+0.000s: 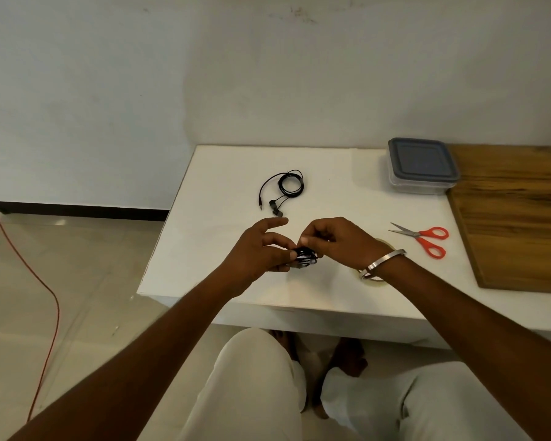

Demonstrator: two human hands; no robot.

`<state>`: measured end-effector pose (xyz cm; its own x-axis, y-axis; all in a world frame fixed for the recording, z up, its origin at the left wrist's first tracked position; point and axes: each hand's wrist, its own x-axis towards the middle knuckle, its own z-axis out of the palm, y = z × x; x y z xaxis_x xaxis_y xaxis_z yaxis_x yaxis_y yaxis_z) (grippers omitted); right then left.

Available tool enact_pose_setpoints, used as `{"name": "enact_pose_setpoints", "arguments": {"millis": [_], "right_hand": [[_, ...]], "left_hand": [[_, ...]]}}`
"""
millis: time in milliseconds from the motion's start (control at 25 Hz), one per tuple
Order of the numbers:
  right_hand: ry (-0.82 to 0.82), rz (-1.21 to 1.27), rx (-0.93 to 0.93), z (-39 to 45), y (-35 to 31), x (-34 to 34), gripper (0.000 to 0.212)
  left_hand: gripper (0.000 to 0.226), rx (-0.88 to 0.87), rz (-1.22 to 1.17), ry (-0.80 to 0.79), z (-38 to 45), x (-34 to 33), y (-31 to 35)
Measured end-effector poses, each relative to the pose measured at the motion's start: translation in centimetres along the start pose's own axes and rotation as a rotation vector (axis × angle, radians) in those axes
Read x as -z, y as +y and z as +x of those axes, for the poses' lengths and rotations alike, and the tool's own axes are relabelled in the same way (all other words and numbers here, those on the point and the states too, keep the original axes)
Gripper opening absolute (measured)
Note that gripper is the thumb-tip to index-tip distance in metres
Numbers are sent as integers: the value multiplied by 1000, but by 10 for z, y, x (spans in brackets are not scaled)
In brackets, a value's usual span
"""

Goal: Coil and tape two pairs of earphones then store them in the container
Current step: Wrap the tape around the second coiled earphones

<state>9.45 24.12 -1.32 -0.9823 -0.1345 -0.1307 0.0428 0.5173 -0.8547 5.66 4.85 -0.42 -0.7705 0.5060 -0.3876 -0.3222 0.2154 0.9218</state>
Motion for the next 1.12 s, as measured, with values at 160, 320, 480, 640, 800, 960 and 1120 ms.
{"name": "enact_pose_setpoints", "arguments": {"millis": [160,320,480,640,800,960,1120], "right_hand": [[-112,54,109,-11,-1,7,33],[-96,-119,182,-17,2,2,39],[25,-339,314,-19,4,-7,28],[133,-417,388,-21,5,-12,16],[182,-534,479,-22,7,-12,19],[139,-589,557,-19,3,-10,25],[5,-513,452,-15,-7,-6,19]], "left_hand": [[59,88,-131,-24,1,10,-2],[52,199,-254,-56,2,14,-1],[49,241,-323,-68,2,13,-1],[48,258,-347,-57,2,11,0],[48,261,-376,-25,1,11,-1],[47,241,-290,13,1,11,0],[46,155,-76,28,-2,8,2]]}}
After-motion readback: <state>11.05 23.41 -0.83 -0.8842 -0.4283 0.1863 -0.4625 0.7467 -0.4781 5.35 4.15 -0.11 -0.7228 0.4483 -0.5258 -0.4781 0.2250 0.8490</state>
